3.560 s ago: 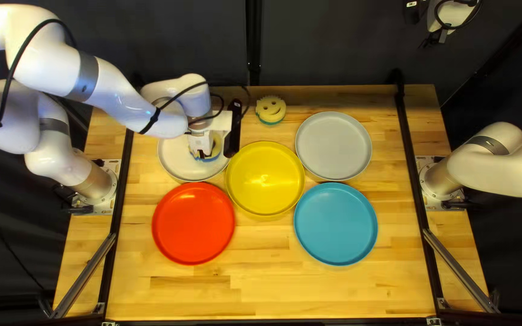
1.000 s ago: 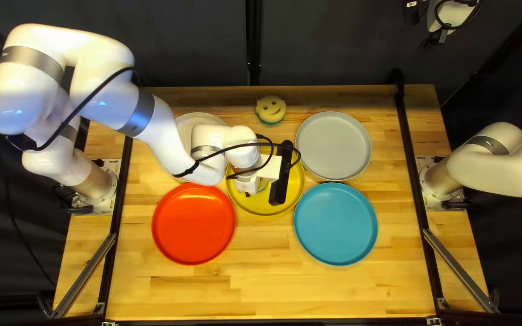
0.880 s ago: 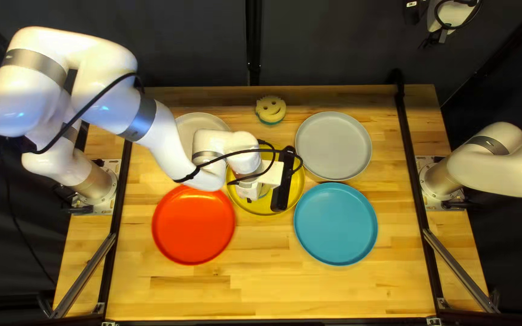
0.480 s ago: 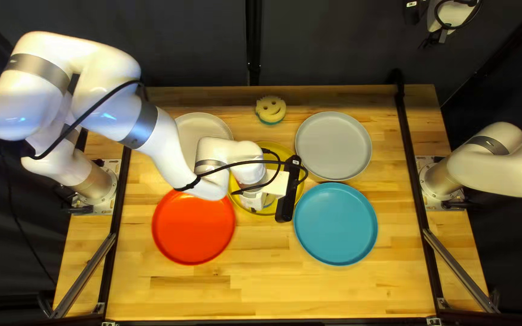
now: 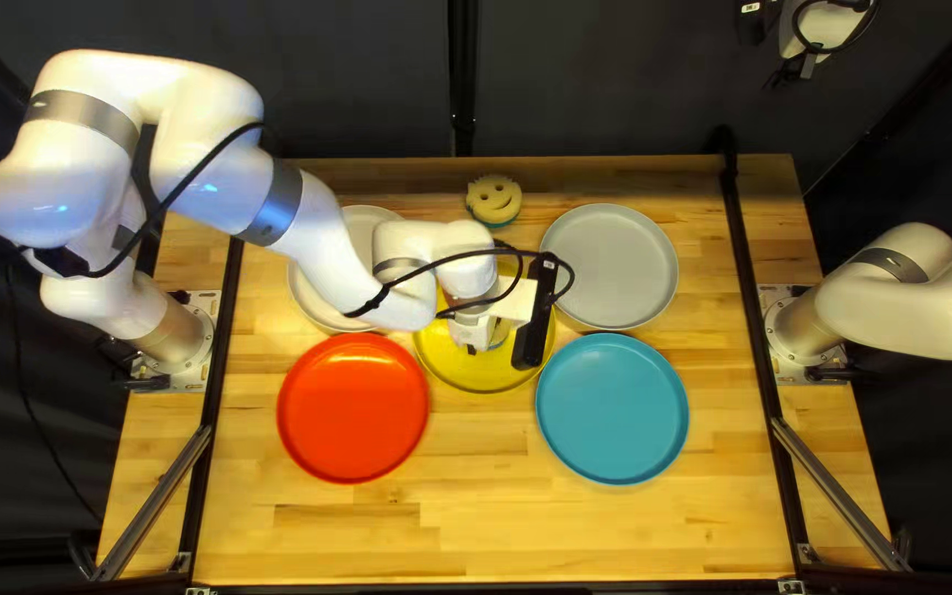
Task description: Pick up sponge and scrub the plate
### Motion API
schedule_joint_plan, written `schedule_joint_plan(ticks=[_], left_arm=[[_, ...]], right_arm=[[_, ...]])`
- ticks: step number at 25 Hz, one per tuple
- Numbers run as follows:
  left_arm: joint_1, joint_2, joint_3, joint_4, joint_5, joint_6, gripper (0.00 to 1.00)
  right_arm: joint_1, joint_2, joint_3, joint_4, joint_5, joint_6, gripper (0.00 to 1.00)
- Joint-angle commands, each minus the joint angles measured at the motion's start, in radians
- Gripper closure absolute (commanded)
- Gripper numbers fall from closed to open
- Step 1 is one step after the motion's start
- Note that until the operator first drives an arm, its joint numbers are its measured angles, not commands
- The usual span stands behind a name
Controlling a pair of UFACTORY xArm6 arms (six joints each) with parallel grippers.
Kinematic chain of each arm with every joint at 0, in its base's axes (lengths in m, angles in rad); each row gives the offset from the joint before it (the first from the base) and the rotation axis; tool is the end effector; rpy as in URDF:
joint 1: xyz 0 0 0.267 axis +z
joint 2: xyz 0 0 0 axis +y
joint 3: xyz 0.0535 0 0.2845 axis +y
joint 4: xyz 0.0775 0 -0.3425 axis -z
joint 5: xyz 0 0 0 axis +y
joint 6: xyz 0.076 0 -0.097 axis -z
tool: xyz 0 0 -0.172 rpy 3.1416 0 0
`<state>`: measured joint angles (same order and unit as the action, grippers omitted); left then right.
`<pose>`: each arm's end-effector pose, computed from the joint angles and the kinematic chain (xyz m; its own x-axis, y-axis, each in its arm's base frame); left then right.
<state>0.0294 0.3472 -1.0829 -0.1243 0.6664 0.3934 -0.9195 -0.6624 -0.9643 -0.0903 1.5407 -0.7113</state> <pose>0.5296 0.0024 0.0519 0.9606 -0.2622 0.0921 -0.2676 -0.9621 0.0519 0.1649 -0.2560 0.3604 0.9782 -0.2075 0.0062 -0.2066 -0.9705 0.1242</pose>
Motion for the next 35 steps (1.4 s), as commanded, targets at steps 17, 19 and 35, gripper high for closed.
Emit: schedule_joint_plan(ticks=[17,19,35], left_arm=[[-0.146,-0.048,0.009,0.016,0.027,-0.119,1.0],[-0.159,-0.044,0.012,0.02,0.026,-0.13,1.0],[-0.042,0.023,-0.018,-0.021,0.012,0.01,1.0]], right_arm=[[0.0,0.0,0.0,0.0,0.0,0.0,0.0],[0.0,0.0,0.0,0.0,0.0,0.0,0.0],[0.0,0.0,0.0,0.0,0.0,0.0,0.0]])
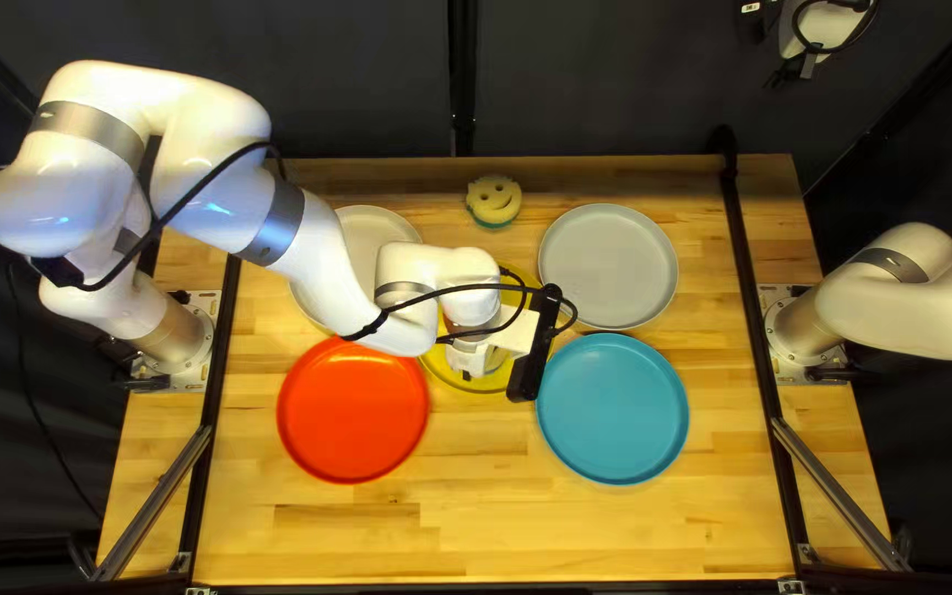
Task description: Pick up sponge and scrub the plate
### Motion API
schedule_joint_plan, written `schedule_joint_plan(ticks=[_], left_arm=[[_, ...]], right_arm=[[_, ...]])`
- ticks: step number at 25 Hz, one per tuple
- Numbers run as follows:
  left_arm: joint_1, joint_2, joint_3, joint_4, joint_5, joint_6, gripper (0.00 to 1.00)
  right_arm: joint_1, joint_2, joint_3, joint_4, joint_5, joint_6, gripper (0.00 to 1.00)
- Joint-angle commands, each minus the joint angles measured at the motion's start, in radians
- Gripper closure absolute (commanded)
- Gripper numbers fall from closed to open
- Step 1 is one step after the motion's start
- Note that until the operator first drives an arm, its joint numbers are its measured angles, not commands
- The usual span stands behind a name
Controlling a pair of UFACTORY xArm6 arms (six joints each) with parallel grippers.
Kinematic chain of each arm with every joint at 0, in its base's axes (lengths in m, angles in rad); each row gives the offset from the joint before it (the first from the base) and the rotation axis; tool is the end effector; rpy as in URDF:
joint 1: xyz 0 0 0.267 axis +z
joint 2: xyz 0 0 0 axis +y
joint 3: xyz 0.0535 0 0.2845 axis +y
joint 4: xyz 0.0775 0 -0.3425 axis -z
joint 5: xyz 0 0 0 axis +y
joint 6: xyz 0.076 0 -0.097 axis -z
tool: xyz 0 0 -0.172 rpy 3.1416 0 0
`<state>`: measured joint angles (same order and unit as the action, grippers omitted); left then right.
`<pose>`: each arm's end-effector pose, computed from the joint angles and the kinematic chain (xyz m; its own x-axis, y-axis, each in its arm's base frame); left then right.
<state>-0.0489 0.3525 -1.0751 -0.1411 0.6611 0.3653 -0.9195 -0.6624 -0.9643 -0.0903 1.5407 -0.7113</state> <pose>0.5249 -0.0405 0.0468 0.9511 -0.2968 0.0858 -0.3028 -0.9507 0.0668 0.1649 -0.2560 0.3604 0.9782 -0.2075 0.0062 -0.2066 -0.9705 0.1242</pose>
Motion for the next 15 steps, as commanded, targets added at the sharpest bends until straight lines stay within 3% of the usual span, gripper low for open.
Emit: schedule_joint_plan(ticks=[1,9,15], left_arm=[[0.048,0.022,-0.032,-0.006,0.021,0.049,1.0],[0.102,0.08,-0.122,-0.003,0.057,0.091,1.0],[0.038,0.081,-0.142,0.02,0.054,0.031,1.0]], right_arm=[[0.0,0.0,0.0,0.0,0.0,0.0,0.0],[0.0,0.0,0.0,0.0,0.0,0.0,0.0],[0.0,0.0,0.0,0.0,0.0,0.0,0.0]])
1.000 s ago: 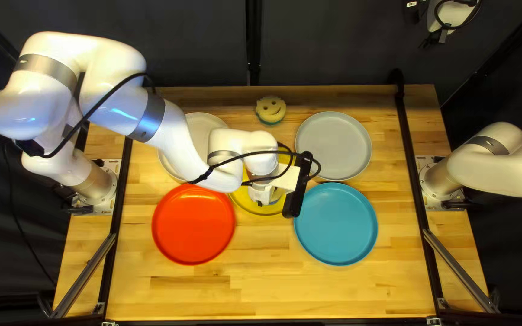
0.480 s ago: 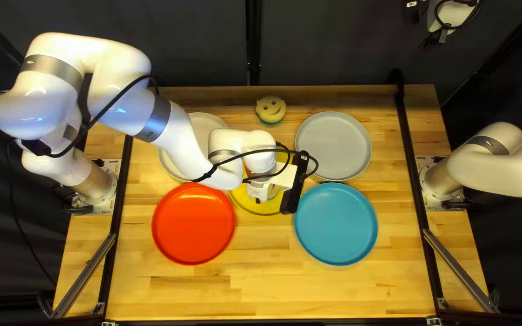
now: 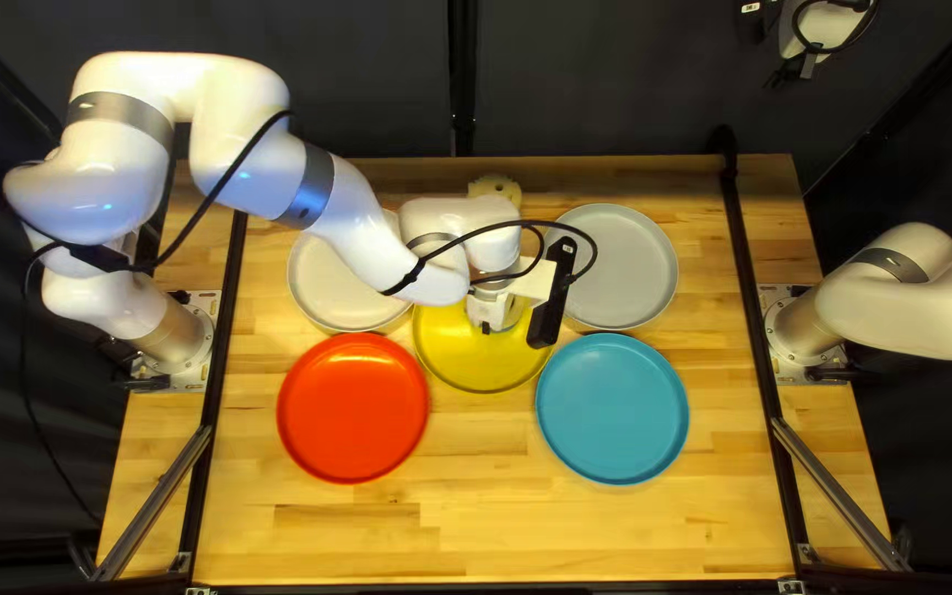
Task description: Pick up sponge and scrub the plate
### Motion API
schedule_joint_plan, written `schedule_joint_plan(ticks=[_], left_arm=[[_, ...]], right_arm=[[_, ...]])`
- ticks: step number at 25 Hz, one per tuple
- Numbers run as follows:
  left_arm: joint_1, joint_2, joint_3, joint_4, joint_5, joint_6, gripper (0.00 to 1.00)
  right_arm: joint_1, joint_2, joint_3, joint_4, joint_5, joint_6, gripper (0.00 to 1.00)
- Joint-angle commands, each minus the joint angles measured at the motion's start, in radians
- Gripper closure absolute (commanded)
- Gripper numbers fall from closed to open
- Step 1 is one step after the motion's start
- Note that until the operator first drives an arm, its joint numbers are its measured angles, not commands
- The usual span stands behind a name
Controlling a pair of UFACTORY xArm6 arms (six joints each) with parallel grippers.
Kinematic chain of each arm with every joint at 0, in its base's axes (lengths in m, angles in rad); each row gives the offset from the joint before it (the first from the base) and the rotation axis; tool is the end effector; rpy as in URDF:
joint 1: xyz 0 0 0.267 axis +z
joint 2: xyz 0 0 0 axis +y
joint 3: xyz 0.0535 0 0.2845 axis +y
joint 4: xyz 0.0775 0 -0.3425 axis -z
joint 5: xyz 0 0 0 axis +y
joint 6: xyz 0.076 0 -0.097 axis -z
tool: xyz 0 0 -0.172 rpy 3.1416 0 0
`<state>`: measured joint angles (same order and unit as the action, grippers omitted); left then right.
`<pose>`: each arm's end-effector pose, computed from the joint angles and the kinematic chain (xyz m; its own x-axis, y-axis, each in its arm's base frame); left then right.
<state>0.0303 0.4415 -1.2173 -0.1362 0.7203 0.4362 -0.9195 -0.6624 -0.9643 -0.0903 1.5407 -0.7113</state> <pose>0.5569 0.0005 0.0475 0.9509 -0.2974 0.0860 -0.3032 -0.9507 0.0648 0.1649 -0.2560 0.3604 0.9782 -0.2075 0.0062 -0.2066 -0.9705 0.1242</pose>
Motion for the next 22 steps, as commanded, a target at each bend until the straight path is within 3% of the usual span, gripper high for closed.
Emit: schedule_joint_plan(ticks=[1,13,22], left_arm=[[-0.05,-0.012,0.005,0.018,-0.007,-0.047,1.0],[-0.182,-0.066,0.065,0.04,-0.045,-0.156,1.0],[-0.106,-0.003,0.02,0.012,-0.044,-0.056,1.0]], right_arm=[[0.0,0.0,0.0,0.0,0.0,0.0,0.0],[0.0,0.0,0.0,0.0,0.0,0.0,0.0],[0.0,0.0,0.0,0.0,0.0,0.0,0.0]])
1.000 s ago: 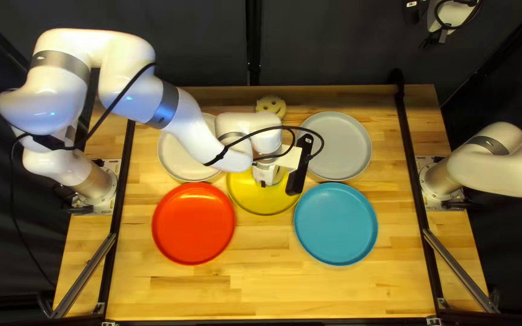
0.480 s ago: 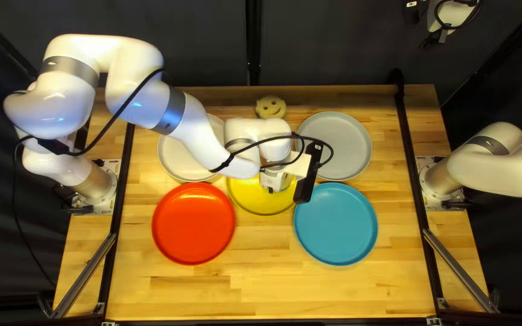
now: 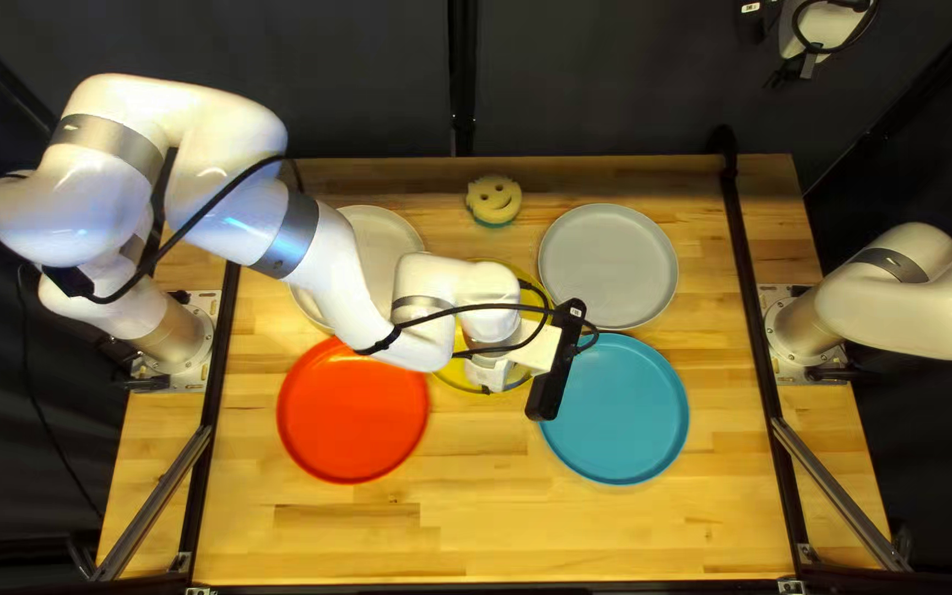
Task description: Pick up sponge and scrub the plate
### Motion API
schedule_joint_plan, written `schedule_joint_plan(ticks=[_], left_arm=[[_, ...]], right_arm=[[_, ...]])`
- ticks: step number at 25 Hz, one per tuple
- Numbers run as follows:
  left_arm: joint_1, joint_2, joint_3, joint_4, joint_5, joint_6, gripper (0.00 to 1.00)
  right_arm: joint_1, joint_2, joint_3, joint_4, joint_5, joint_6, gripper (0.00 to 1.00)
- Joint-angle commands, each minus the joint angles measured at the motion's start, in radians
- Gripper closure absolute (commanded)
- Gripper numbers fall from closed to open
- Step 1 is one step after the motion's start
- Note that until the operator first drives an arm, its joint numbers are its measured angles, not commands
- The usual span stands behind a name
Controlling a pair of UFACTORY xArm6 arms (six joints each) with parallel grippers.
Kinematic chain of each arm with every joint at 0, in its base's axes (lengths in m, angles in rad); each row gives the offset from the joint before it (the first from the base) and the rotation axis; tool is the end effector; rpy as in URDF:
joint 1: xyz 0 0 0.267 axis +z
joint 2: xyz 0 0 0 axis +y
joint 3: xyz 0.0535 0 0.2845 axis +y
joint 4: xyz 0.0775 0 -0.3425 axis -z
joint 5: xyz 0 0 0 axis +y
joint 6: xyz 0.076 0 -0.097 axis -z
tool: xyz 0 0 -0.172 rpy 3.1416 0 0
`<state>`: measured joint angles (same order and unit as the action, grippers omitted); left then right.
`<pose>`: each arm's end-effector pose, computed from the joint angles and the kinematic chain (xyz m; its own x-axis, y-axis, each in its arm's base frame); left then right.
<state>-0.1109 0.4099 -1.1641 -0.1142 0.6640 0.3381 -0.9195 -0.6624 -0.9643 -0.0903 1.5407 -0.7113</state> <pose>0.5491 -0.0733 0.0495 0.9306 -0.3500 0.1075 -0.3562 -0.9333 0.0449 0.1649 -0.2560 0.3604 0.9782 -0.2075 0.0062 -0.2066 -0.9705 0.1242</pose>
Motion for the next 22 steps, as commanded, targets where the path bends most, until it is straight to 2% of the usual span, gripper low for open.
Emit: schedule_joint_plan(ticks=[1,7,10,14,17,22], left_arm=[[0.052,0.04,-0.046,-0.014,0.016,0.06,1.0],[0.108,0.081,-0.097,-0.024,0.027,0.108,1.0],[0.123,0.069,-0.095,-0.018,0.041,0.116,1.0],[0.128,0.016,-0.026,-0.014,0.031,0.109,1.0],[0.12,-0.049,0.068,-0.018,0.011,0.093,1.0],[0.06,-0.102,0.138,-0.019,-0.01,0.025,1.0]], right_arm=[[0.0,0.0,0.0,0.0,0.0,0.0,0.0],[0.0,0.0,0.0,0.0,0.0,0.0,0.0],[0.0,0.0,0.0,0.0,0.0,0.0,0.0],[0.0,0.0,0.0,0.0,0.0,0.0,0.0],[0.0,0.0,0.0,0.0,0.0,0.0,0.0],[0.0,0.0,0.0,0.0,0.0,0.0,0.0]])
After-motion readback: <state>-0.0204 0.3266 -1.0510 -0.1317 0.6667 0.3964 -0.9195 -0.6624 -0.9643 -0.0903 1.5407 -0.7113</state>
